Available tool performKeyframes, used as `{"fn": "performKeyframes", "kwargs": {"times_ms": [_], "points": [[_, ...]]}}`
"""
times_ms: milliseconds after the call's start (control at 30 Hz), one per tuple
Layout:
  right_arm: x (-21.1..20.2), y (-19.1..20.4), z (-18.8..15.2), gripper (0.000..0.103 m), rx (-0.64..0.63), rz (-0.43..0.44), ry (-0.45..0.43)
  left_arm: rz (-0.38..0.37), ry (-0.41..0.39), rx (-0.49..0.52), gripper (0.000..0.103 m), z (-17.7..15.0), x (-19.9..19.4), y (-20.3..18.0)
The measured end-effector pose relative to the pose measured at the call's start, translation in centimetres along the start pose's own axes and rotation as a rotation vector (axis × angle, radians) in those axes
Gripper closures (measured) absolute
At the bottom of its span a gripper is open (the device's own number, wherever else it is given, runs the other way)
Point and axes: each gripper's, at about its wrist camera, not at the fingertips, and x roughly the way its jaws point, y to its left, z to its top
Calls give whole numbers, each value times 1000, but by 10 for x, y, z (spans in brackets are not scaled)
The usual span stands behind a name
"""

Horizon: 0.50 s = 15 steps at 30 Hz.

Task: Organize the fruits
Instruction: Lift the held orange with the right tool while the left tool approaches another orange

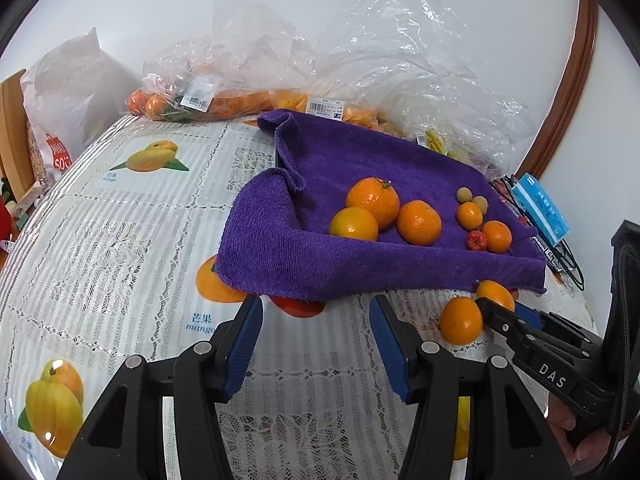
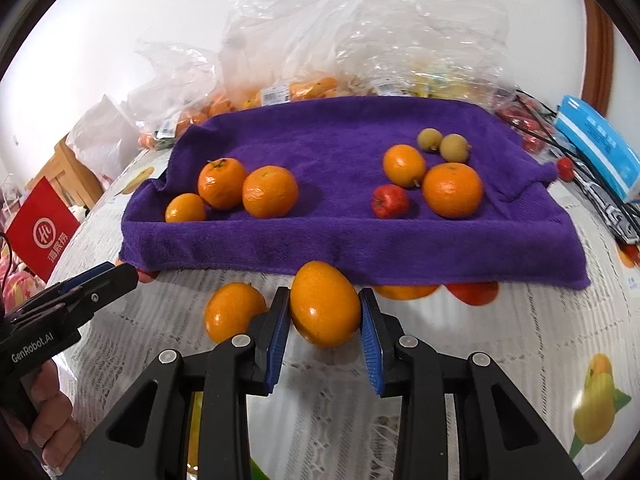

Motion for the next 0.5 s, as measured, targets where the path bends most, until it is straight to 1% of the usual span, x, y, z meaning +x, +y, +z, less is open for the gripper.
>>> {"fn": "performKeyframes", "kwargs": {"times_ms": [400, 500], "points": [[-14, -27, -12, 69, 56, -17, -4, 9, 4, 21, 49, -2, 3, -5], [-16, -33, -15, 69, 59, -15, 0, -6, -8, 24, 49, -3, 1, -6]]}}
